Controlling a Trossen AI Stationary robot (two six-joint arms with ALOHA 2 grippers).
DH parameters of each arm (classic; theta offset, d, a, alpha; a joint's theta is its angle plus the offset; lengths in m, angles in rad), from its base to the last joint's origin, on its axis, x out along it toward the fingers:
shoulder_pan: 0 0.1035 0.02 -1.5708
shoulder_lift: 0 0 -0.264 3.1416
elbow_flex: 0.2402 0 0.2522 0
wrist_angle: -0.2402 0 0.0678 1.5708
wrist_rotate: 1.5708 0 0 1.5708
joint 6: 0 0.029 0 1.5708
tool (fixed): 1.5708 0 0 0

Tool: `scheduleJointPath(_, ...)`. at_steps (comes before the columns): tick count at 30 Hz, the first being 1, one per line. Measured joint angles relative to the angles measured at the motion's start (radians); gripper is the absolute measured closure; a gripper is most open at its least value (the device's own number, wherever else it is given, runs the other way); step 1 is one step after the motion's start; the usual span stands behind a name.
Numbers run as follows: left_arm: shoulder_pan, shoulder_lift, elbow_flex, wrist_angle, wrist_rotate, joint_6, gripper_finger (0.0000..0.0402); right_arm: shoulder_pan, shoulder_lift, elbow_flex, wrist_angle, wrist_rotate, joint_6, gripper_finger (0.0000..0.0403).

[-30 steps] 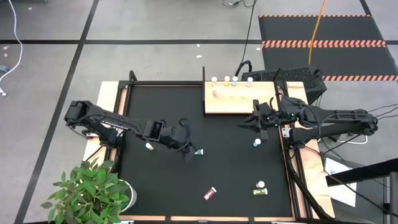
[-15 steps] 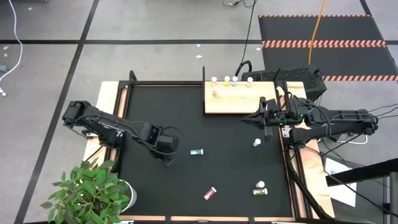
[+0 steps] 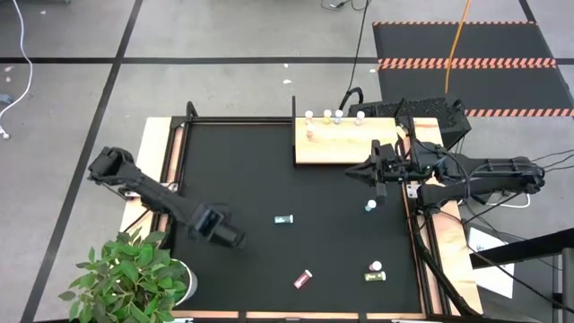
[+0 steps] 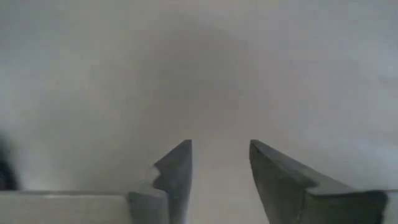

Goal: Pick and place medicine bottles onto shelf by color
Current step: Put the top yellow pill bottle aligned with the other yellow pill bottle on the shelf

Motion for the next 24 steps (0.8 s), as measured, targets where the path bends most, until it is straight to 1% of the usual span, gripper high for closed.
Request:
scheduleJointPath(3, -0.047, 0.000, -0.044, -0.008, -0.060, -0.096, 0.0211, 0.000, 0.000, 0.000, 0.001, 0.001, -0.031, 0.0403)
scheduleJointPath(5, -0.072, 0.000, -0.078, -0.017, -0.114, -0.112, 0.0191, -0.003, 0.000, 0.000, 0.001, 0.000, -0.058, 0.0403)
scheduleJointPath(8, -0.098, 0.000, -0.145, 0.020, -0.217, -0.108, 0.0159, -0.005, 0.000, 0.000, 0.007, 0.001, -0.109, 0.0403)
scheduleJointPath(10, -0.108, 0.000, -0.183, 0.032, -0.290, -0.076, 0.0140, -0.006, 0.000, 0.000, 0.019, 0.001, -0.138, 0.0403)
scheduleJointPath(12, -0.113, 0.000, -0.214, 0.073, -0.337, -0.022, 0.0125, -0.006, 0.000, 0.000, 0.028, 0.001, -0.152, 0.0403)
scheduleJointPath(14, -0.114, 0.000, -0.241, 0.091, -0.350, 0.016, 0.0113, -0.006, 0.000, 0.000, 0.031, 0.001, -0.156, 0.0403)
scheduleJointPath(18, -0.114, 0.000, -0.303, 0.128, -0.360, 0.015, 0.0098, -0.006, 0.000, 0.000, 0.030, 0.001, -0.156, 0.0403)
scheduleJointPath(21, -0.113, 0.000, -0.347, 0.142, -0.369, 0.002, 0.0093, -0.006, 0.000, 0.000, 0.027, 0.001, -0.160, 0.0403)
scheduleJointPath(24, -0.114, -0.001, -0.379, 0.183, -0.412, 0.003, 0.0092, -0.006, 0.000, 0.000, 0.022, 0.000, -0.175, 0.0403)
